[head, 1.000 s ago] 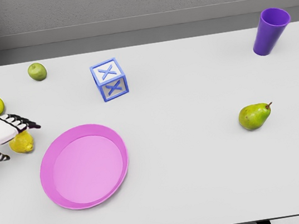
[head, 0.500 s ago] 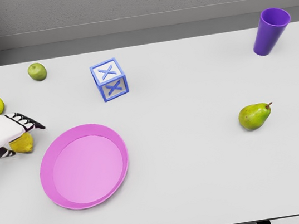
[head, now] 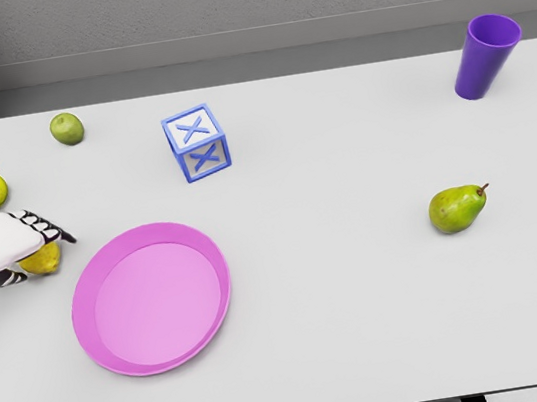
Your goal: Put the lemon on the plate with left arm
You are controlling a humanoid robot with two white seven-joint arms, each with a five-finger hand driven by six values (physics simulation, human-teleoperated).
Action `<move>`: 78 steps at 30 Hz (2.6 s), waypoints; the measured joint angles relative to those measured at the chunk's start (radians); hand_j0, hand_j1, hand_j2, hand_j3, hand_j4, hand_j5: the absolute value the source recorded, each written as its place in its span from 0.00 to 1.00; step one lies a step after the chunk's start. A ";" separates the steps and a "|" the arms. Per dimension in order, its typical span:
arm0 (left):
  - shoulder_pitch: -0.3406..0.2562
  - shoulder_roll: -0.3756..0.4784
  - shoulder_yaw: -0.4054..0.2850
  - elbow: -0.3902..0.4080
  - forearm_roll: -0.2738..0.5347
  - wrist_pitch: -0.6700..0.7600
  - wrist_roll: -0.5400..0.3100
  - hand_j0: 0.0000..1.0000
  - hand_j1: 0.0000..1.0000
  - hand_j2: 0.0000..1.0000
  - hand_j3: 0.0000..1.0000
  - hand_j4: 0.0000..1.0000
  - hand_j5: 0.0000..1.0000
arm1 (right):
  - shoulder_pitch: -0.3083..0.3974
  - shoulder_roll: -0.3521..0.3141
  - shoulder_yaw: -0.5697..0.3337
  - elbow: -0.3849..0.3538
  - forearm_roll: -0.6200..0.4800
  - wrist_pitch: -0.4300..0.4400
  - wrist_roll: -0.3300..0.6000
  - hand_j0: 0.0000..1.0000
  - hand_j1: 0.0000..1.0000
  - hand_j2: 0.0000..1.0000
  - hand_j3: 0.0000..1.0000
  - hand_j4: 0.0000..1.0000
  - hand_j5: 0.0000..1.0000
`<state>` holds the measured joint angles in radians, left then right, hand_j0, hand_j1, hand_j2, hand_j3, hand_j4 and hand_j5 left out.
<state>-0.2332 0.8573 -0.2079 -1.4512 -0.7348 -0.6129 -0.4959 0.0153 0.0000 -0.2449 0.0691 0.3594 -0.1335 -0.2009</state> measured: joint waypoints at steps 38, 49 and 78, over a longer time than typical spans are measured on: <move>-0.032 0.002 0.002 -0.018 0.090 0.000 0.002 0.53 0.53 0.53 0.53 0.53 0.53 | 0.000 0.000 0.000 0.000 0.000 0.000 0.000 1.00 1.00 1.00 1.00 1.00 1.00; -0.014 0.010 -0.006 -0.098 0.178 -0.001 0.003 0.53 0.53 0.53 0.53 0.53 0.53 | 0.000 0.000 0.000 0.000 0.000 0.000 0.000 1.00 1.00 1.00 1.00 1.00 1.00; 0.009 0.002 -0.127 -0.247 0.215 -0.001 0.003 0.53 0.53 0.53 0.53 0.53 0.53 | 0.000 0.000 0.000 0.000 0.000 0.000 0.000 1.00 1.00 1.00 1.00 1.00 1.00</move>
<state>-0.2240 0.8590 -0.3352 -1.6984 -0.5200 -0.6134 -0.4933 0.0153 0.0000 -0.2452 0.0691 0.3594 -0.1335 -0.2009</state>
